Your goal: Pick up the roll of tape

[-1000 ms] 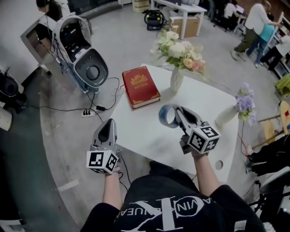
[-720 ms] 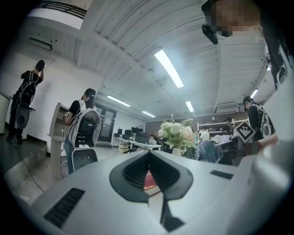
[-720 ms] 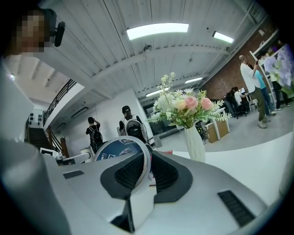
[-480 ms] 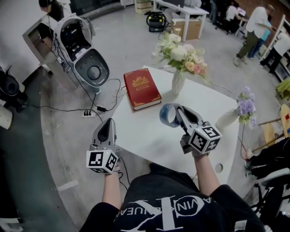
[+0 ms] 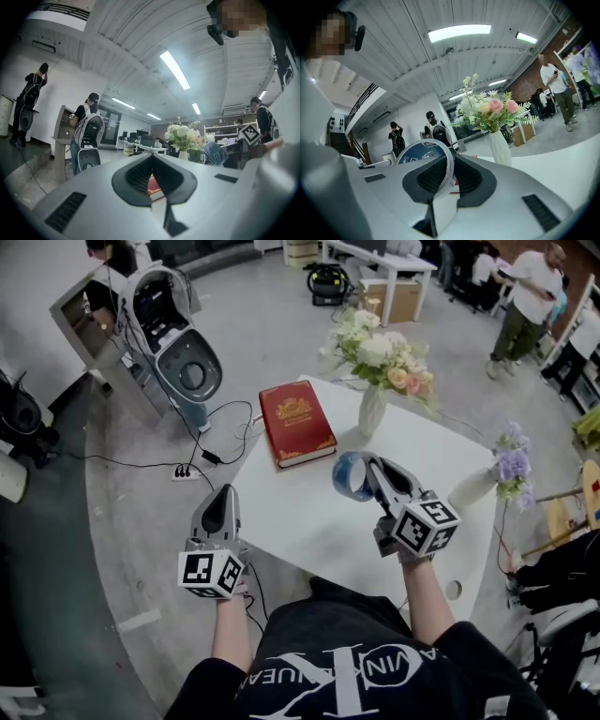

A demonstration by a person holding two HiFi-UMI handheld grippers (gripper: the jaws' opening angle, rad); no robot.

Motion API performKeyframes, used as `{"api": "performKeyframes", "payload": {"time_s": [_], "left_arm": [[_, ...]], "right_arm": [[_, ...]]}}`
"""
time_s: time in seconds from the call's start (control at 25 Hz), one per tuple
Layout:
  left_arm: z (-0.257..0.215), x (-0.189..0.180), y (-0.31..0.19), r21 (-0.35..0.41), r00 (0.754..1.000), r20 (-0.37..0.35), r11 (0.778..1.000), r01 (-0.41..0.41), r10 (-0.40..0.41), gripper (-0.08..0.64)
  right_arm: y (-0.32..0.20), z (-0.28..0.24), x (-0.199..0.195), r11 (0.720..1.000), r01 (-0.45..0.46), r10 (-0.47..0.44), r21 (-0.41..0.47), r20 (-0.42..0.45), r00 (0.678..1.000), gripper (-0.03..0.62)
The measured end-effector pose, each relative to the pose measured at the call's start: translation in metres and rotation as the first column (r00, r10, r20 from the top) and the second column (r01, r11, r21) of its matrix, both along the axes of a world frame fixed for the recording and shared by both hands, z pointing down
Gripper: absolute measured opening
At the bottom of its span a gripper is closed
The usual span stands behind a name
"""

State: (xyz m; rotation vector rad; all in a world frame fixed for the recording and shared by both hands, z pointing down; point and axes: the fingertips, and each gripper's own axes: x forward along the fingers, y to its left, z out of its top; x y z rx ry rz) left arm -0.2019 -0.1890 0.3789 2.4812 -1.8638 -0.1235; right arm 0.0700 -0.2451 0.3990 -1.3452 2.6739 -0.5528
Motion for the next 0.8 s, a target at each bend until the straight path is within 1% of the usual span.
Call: {"api": "performKeyframes", "payload": {"time_s": [0.8], "left_arm": [[0.0055, 0.0018, 0.0048, -0.017, 1.0, -0.004, 1.0, -0.01, 0.01, 0.002]], "right_arm": [[0.0066, 0.0009, 0.0033, 1.0, -0.017, 0.017, -0.001, 0.007, 1.0, 0.066]]}}
